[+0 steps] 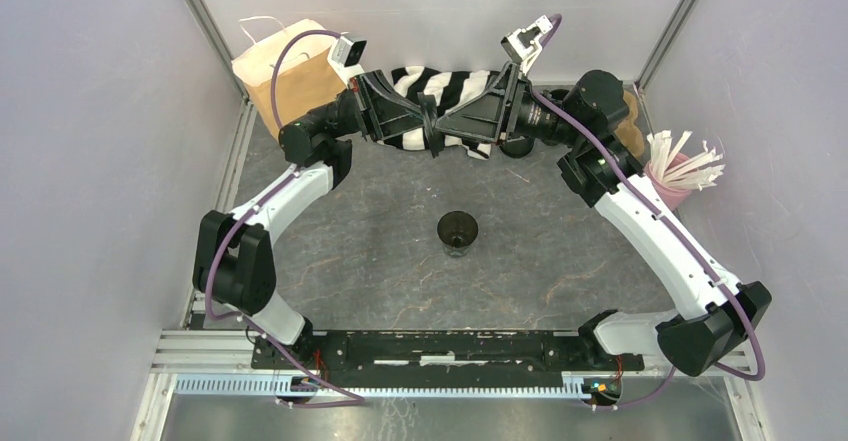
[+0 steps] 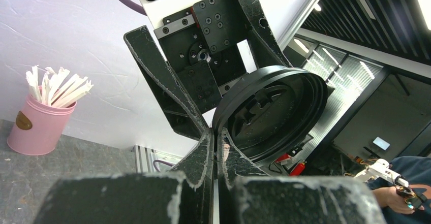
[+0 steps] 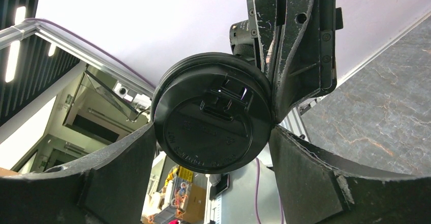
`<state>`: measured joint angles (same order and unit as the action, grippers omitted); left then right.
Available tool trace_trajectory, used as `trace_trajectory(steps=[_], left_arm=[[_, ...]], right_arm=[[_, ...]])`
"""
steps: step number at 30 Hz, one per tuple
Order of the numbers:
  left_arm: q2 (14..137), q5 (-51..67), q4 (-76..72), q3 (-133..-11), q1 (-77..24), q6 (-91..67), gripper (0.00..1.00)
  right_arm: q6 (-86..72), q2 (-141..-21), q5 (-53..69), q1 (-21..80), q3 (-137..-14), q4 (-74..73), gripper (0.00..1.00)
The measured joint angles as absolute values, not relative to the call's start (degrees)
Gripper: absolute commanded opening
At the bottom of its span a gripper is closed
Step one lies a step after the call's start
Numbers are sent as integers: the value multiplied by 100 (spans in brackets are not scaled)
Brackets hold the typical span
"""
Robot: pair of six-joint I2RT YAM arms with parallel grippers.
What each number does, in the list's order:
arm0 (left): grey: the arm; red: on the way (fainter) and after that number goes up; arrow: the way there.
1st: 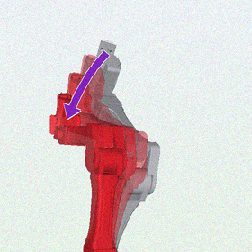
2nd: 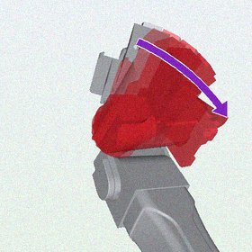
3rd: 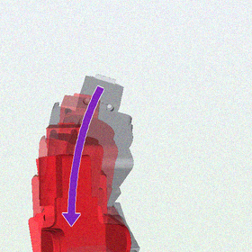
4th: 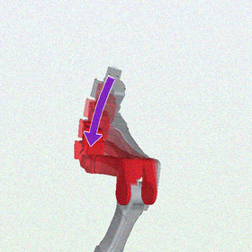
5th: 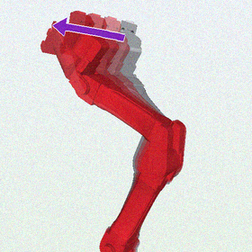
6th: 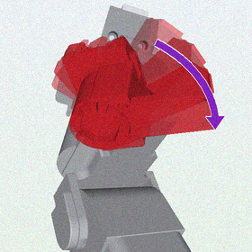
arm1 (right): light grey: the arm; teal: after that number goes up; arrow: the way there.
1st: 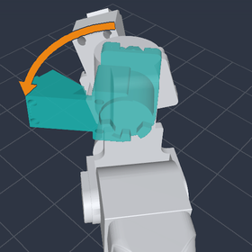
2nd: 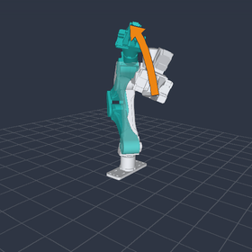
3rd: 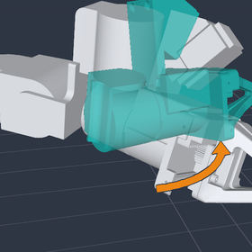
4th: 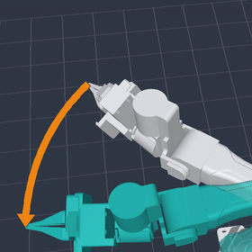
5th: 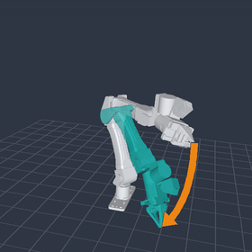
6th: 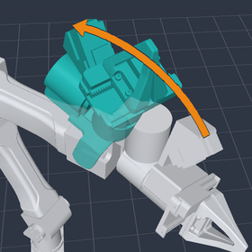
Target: Pack the takeout coffee
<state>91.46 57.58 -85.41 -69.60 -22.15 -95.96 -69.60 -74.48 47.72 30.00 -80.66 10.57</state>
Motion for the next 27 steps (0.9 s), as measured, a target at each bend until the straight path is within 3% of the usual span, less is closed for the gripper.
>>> trace_trajectory(steps=[16, 21, 24, 27], left_arm=[[8761, 5852, -8541, -6270, -2032, -9159, 69], [7979, 5767, -8265, -5559, -1774, -8597, 78], [7336, 5596, -7380, -5188, -1675, -7843, 87], [6396, 4950, -4797, -5162, -1682, -6370, 93]], right_arm=[[-7194, -7376, 4598, 2961, -7843, 1328, 82], [-7081, -7157, 4604, 2635, -7537, 1264, 82], [-6740, -6827, 4633, 2176, -7083, 989, 83], [-6023, -6608, 4628, 1767, -6829, 189, 84]])
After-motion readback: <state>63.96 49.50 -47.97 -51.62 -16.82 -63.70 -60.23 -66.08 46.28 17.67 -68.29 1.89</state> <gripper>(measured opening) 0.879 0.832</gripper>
